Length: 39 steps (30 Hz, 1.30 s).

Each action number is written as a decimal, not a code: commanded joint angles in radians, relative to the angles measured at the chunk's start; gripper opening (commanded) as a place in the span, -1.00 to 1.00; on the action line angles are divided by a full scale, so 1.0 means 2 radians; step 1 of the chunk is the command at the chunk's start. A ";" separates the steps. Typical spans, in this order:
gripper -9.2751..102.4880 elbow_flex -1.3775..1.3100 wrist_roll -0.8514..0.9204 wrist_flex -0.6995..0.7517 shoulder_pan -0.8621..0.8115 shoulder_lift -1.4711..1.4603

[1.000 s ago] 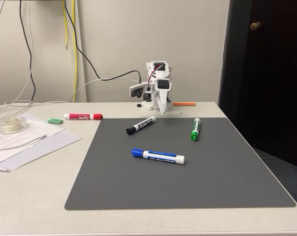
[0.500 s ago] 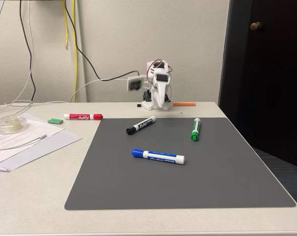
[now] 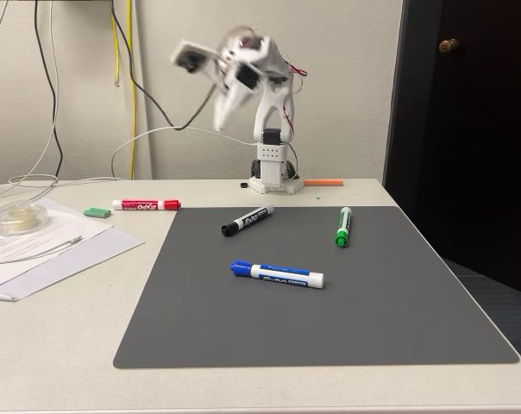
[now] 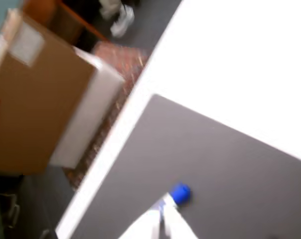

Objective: Pick up the red marker.

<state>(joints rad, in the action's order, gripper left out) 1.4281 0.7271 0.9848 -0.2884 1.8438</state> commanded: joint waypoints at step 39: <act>-0.67 -0.568 0.311 0.382 -0.368 -0.424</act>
<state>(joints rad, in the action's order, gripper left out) 0.2700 1.2824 1.7457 -1.0170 0.9710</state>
